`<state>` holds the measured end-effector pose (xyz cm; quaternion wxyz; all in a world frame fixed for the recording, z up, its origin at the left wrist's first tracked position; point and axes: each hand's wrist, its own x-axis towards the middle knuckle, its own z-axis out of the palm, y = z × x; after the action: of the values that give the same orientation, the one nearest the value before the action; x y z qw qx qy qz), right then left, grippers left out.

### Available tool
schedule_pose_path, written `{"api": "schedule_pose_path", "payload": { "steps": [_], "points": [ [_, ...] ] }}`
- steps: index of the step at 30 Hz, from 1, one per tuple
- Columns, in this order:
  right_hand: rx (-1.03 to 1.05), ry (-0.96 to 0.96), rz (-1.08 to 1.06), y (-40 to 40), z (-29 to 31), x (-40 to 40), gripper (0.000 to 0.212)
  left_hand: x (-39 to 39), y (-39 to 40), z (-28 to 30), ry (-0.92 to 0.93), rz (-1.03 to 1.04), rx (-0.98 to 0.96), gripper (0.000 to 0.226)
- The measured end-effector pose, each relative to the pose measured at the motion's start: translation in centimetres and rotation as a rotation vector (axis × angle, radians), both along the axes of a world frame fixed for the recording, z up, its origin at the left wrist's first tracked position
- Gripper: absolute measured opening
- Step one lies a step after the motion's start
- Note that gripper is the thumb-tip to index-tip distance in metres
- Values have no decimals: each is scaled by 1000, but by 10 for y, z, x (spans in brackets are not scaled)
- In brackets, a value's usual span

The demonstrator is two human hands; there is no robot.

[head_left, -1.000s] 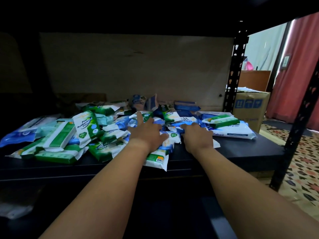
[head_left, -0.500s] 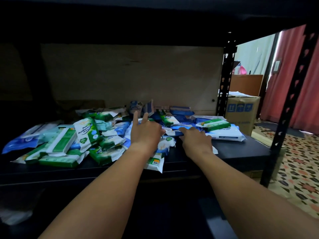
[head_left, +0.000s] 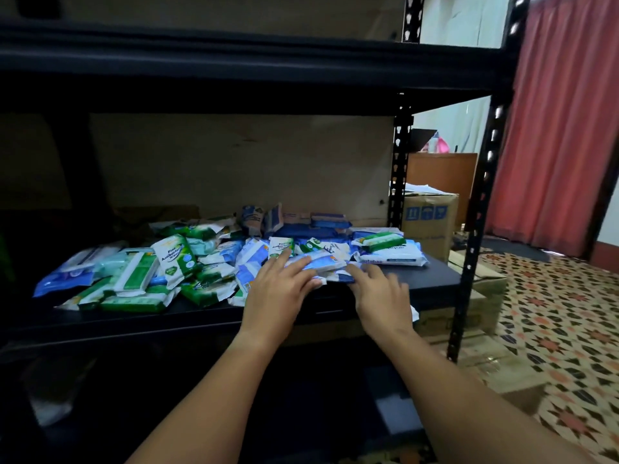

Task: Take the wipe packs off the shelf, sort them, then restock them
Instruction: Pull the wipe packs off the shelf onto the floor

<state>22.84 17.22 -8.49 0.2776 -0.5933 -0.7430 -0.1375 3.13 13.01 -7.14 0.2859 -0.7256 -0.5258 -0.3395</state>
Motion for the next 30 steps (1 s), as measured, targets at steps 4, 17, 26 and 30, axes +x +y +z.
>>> {"api": "schedule_pose_path", "payload": {
  "steps": [4,17,26,30],
  "points": [
    [140,5,21,-38,-22,4,54,3,-42,-23,81,-32,206,38],
    [144,99,138,-143,-120,-5,53,-14,-174,-137,-113,28,105,38],
    [-288,-12,111,-202,-223,-22,68,-41,-225,-273,-389,202,-473,33],
    [-474,-102,87,-223,-268,-27,69,-48,-252,-328,-489,273,-725,41]
  ]
}}
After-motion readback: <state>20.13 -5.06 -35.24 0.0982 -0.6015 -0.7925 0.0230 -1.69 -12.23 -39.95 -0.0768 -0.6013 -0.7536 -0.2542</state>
